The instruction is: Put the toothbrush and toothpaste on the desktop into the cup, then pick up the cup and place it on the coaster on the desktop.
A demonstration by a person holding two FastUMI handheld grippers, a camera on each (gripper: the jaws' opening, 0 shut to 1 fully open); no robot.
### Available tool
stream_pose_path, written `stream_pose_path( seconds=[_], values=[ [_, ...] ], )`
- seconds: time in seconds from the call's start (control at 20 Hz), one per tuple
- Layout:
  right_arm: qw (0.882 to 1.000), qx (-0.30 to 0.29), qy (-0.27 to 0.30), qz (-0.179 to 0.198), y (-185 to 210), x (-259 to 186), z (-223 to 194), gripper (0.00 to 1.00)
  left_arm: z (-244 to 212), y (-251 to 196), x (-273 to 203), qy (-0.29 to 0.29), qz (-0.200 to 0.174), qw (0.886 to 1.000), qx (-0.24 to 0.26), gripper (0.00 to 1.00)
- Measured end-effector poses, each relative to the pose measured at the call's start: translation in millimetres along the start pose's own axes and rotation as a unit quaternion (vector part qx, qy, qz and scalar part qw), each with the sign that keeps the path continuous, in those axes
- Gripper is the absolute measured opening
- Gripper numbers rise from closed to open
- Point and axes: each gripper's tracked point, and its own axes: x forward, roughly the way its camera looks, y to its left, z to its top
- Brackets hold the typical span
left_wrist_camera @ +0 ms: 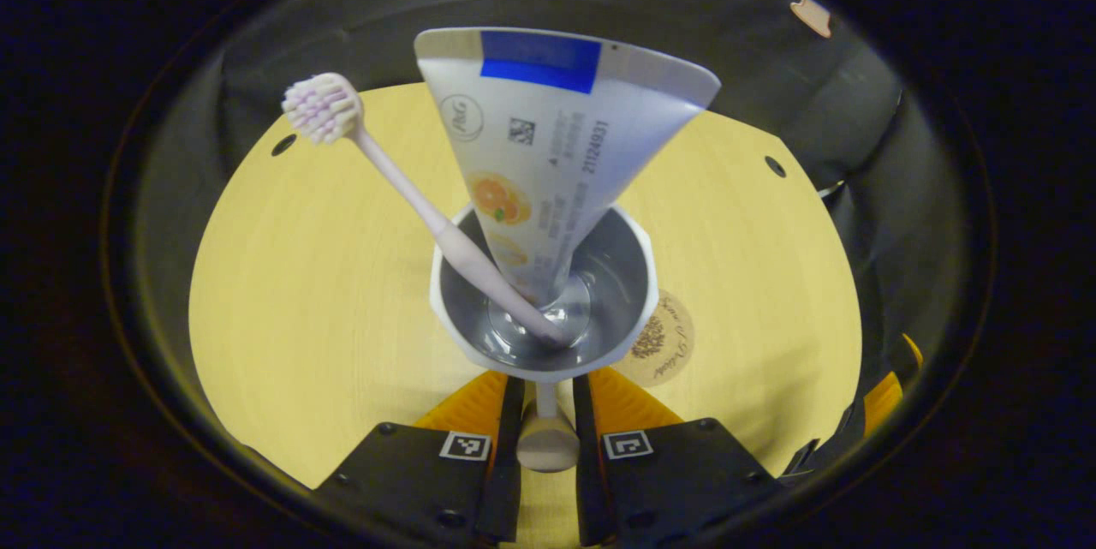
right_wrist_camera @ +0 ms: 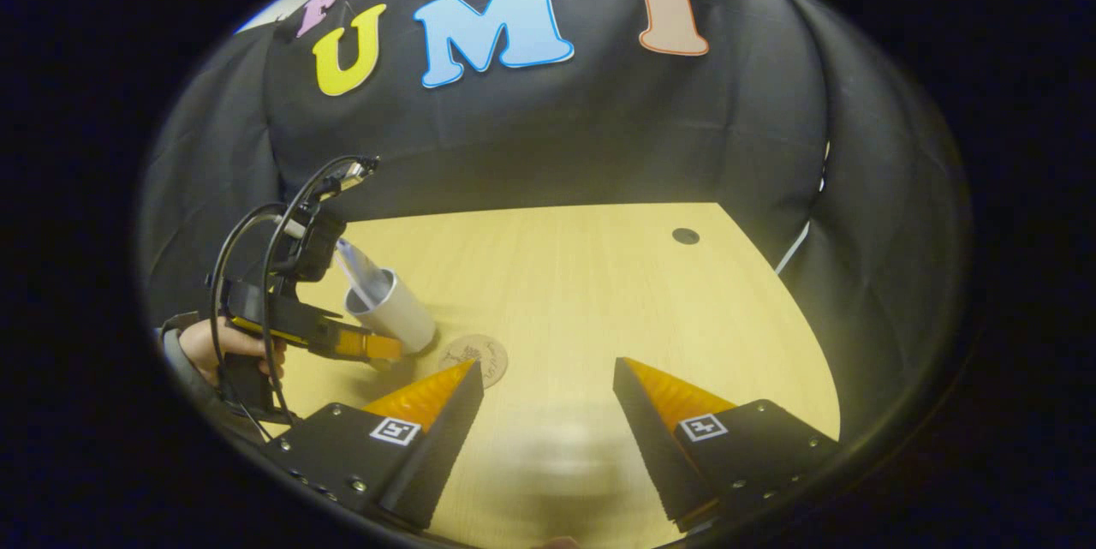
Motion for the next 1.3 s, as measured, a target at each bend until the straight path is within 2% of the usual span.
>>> stream_pose_path(
  seconds=[0.4,0.8,1.05,1.3],
  values=[
    [1.000,0.022,0.000,-0.019,-6.2,-2.9,-3.2,0.94,-17.7,-62.2,17.0,0.036,-0.036,0.997,0.052,0.32],
    [0.998,0.046,0.001,-0.043,-26.5,-14.2,-13.2,0.94,-30.3,-77.4,37.4,0.066,-0.026,0.996,0.063,0.32],
    [0.998,0.045,0.001,-0.040,-25.3,-16.3,-13.6,0.94,-34.7,-82.6,43.2,0.064,-0.014,0.995,0.074,0.33],
    [0.999,0.039,-0.001,-0.037,-26.2,-17.7,-13.0,0.94,-35.1,-87.1,39.0,0.053,-0.020,0.996,0.074,0.40]
  ],
)
